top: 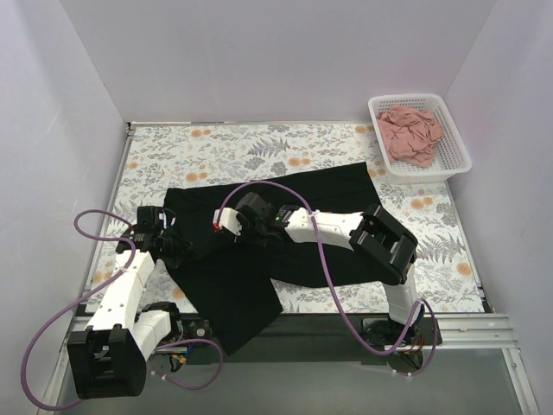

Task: Fold and stack the t-shirts
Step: Fold the tshirt

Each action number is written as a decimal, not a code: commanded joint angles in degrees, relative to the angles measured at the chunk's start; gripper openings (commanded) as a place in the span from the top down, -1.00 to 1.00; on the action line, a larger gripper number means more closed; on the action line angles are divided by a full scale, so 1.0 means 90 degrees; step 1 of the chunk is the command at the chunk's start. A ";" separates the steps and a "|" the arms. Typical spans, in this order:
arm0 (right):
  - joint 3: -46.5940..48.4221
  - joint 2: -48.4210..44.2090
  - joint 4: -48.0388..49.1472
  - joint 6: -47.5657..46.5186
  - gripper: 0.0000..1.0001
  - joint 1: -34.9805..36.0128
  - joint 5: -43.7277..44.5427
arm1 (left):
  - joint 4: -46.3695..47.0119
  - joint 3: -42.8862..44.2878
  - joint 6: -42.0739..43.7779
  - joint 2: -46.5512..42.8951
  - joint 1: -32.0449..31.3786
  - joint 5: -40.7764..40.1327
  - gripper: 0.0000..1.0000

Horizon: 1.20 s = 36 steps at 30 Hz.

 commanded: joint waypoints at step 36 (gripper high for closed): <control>0.1436 0.0995 0.0043 0.3274 0.03 -0.5605 -0.0534 | 0.2872 0.3713 0.0827 0.5726 0.0794 -0.1995 -0.01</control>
